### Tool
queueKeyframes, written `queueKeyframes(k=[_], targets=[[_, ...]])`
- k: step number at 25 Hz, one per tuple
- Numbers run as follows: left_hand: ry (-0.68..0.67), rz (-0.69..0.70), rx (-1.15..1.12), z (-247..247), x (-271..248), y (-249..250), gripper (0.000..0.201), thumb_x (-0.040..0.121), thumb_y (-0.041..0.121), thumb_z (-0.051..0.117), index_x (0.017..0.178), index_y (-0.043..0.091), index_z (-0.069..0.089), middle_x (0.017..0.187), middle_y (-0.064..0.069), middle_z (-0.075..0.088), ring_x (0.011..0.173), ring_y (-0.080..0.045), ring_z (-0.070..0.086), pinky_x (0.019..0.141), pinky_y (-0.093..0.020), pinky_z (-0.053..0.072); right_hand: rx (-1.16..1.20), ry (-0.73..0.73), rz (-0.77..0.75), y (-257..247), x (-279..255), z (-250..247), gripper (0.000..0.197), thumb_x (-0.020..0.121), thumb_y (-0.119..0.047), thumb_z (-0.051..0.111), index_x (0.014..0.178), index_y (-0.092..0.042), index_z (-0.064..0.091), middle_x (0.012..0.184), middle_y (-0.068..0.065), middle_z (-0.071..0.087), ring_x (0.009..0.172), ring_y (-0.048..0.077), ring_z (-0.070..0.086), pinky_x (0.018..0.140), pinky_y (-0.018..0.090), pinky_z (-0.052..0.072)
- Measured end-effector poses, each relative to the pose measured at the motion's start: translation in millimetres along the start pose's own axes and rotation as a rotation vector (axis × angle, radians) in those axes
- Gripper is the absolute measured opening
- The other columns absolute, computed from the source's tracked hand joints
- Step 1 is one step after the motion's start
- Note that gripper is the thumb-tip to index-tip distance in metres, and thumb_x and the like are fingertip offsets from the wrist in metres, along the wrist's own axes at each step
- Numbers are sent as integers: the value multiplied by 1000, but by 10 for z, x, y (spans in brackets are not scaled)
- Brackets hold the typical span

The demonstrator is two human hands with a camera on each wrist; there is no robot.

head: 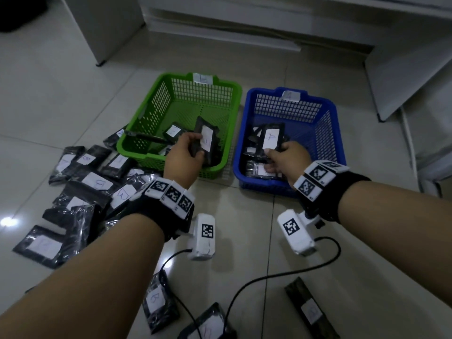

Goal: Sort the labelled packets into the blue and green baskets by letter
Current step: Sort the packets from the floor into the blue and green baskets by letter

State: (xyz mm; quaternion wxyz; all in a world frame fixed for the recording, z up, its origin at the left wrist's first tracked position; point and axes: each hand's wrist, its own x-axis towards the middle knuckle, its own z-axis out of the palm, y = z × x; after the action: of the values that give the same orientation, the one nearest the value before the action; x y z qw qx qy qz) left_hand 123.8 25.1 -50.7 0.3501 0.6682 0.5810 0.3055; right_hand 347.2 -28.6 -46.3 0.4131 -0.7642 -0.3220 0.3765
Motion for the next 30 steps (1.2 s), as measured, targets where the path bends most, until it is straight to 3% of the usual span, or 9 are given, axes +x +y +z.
queueKeyframes(k=[3, 6, 9, 12, 15, 18, 21, 26, 30], targets=[[-20, 124, 271, 35, 130, -24, 45, 86, 14, 58, 130, 14, 51, 134, -13, 50, 123, -32, 45, 102, -37, 37, -360, 84, -130, 53, -136, -111, 40, 84, -31, 66, 116, -11, 56, 99, 8, 69, 92, 25, 65, 85, 42, 55], [31, 188, 454, 60, 95, -33, 45, 84, 19, 61, 129, 13, 55, 145, -15, 36, 129, -40, 32, 109, -43, 28, -581, 69, -405, 254, -511, -286, 37, 86, -17, 62, 123, -15, 58, 111, 8, 57, 106, 22, 53, 92, 29, 43], [31, 293, 362, 106, -237, -55, 38, 80, 18, 64, 117, 15, 63, 134, -16, 43, 124, -38, 38, 106, -39, 31, -635, 44, -576, 614, -1037, -468, 31, 80, -6, 63, 110, -13, 65, 104, 7, 52, 102, 18, 44, 89, 21, 32], [-239, 291, 281, 122, -822, -137, 23, 80, 16, 65, 103, 19, 70, 108, -7, 56, 104, -28, 53, 96, -33, 40, -617, -86, -360, 1072, -1494, -569, 28, 81, -6, 62, 107, -13, 64, 100, 3, 50, 102, 22, 49, 87, 24, 35], [-481, 150, 275, 67, -1442, -242, 14, 82, 20, 68, 95, 22, 71, 95, 0, 62, 86, -17, 59, 87, -32, 49, -761, -164, -71, 1397, -1904, -558, 33, 83, -17, 63, 115, -15, 58, 110, 8, 48, 109, 28, 46, 88, 32, 42], [-704, 6, 303, -1, -1923, -392, 42, 69, 38, 79, 106, 26, 66, 100, 5, 58, 91, -11, 56, 87, -28, 48, -894, -258, 84, 1543, -2156, -505, 55, 79, -18, 67, 129, -20, 44, 119, 12, 42, 111, 31, 44, 86, 37, 46], [-905, 34, 416, -47, -2191, -575, 78, 56, 43, 85, 126, 28, 53, 114, 2, 50, 107, -16, 50, 94, -31, 45, -884, -296, 82, 1547, -2131, -388, 69, 74, -15, 71, 135, -18, 38, 122, 15, 45, 112, 34, 45, 91, 42, 46], [-902, -69, 397, 21, -2179, -615, 60, 58, 37, 86, 111, 23, 61, 108, 1, 62, 101, -16, 57, 83, -25, 45, -765, -347, 21, 1288, -1866, -160, 49, 77, -19, 69, 119, -6, 47, 102, 14, 62, 92, 32, 59, 73, 34, 50], [-698, -183, 137, -9, -1813, -554, 27, 69, 36, 80, 90, 23, 68, 90, 7, 66, 87, -10, 60, 72, -13, 46, -572, -342, -40, 896, -1603, -43, 44, 78, -27, 73, 114, -14, 49, 94, 0, 59, 75, 14, 56, 56, 17, 43]])
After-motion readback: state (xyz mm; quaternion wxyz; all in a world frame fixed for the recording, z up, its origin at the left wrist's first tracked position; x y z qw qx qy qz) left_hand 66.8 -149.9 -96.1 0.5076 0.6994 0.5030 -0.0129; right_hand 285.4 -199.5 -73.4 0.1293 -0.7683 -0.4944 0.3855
